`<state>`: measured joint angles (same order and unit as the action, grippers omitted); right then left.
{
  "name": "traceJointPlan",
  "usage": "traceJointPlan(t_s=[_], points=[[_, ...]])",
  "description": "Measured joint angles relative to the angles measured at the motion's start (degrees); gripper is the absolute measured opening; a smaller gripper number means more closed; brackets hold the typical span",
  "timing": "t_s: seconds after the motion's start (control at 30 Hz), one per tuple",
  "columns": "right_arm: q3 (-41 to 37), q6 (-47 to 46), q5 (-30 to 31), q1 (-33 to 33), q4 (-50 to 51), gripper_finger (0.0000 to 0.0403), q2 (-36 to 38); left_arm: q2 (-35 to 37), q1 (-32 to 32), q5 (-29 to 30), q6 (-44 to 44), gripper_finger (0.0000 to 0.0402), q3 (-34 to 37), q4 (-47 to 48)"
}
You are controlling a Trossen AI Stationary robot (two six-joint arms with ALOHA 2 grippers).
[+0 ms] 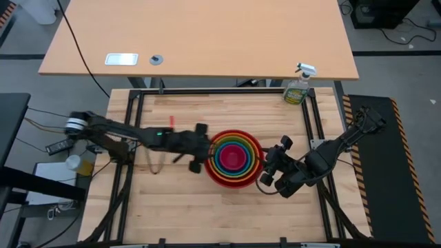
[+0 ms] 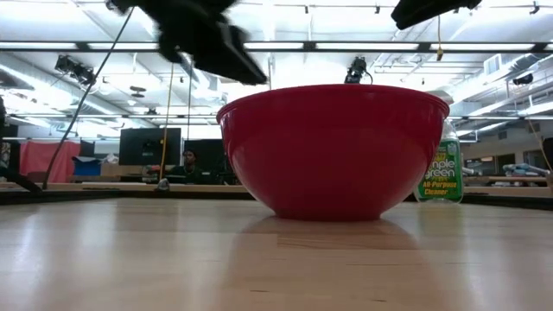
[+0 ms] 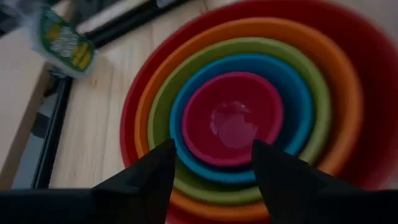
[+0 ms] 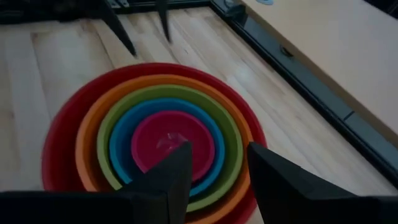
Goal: Nest bowls inside each other
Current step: Return to Home Position
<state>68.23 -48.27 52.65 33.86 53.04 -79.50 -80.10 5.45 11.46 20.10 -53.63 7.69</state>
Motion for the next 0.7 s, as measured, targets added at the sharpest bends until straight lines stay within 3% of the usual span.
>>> traceJointPlan(t_s=[0.23, 0.4, 0.57, 0.7], points=[[-0.44, -1.23, 0.15, -1.32, 4.31, 0.0159, 1.97, 19.30, 2.61, 1.37, -7.55, 0.0185, 15.51, -7.27], [-6.70, -0.65, -1.57, -3.49, -2.63, 0.0146, 5.69, 29.72, 4.26, 2.12, -11.29, 0.0172, 21.22, -7.61], [-19.05, 6.35, -7.22, -6.91, -22.24, 0.0136, 8.95, 36.80, 6.74, 1.92, -15.01, 0.0165, 29.01, -13.99], [-29.74, 15.10, -14.18, -9.65, -45.06, 0.0133, 12.09, 39.34, 7.91, 1.85, -17.70, 0.0162, 34.80, -19.51]])
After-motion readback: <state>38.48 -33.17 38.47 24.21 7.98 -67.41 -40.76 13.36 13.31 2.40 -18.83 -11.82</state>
